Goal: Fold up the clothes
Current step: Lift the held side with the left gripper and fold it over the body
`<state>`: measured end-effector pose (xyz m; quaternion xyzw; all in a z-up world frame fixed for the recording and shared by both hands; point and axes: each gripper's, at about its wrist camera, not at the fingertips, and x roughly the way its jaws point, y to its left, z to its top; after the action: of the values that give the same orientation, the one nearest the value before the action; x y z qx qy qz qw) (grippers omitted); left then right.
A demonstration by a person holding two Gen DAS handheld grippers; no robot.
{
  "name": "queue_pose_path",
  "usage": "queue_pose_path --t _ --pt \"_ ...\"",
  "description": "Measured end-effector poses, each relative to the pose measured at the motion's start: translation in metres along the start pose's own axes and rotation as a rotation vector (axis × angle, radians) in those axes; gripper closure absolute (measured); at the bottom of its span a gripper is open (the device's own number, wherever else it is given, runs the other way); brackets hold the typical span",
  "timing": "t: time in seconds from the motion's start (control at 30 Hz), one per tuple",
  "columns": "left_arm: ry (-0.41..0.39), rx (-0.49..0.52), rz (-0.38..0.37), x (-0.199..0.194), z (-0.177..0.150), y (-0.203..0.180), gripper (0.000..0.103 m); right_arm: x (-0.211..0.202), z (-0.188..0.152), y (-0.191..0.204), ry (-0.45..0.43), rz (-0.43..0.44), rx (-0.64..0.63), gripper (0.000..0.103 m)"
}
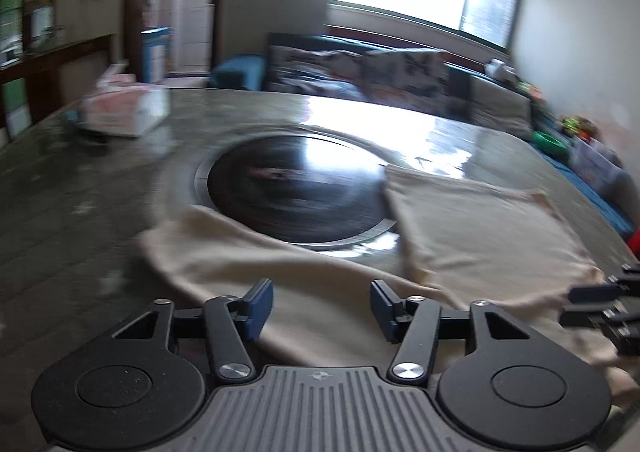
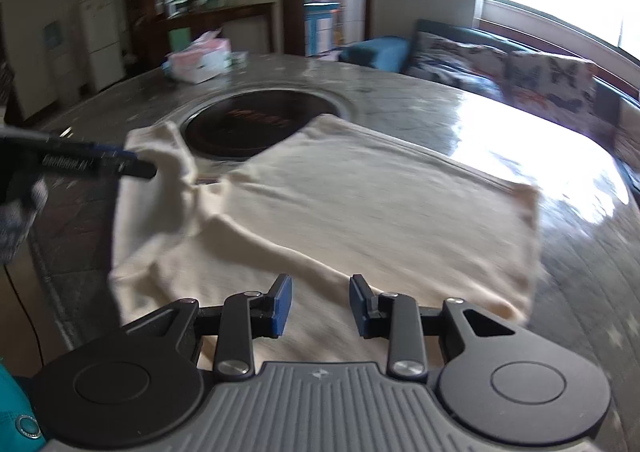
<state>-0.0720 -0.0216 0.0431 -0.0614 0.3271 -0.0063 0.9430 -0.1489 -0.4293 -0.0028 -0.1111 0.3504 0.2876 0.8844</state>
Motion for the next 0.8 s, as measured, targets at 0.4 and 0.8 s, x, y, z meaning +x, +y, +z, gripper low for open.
queue_pose_path --t 0.4,0.8 --pt "0.021 -0.181 0.222 0.022 0.012 0.068 0.042 0.034 0.024 0.053 0.040 0.119 -0.144 0.072" --pt "0.007 -0.247 0.228 0.038 0.022 0.088 0.076 0.010 0.028 0.050 -0.011 0.089 -0.139 0.072"
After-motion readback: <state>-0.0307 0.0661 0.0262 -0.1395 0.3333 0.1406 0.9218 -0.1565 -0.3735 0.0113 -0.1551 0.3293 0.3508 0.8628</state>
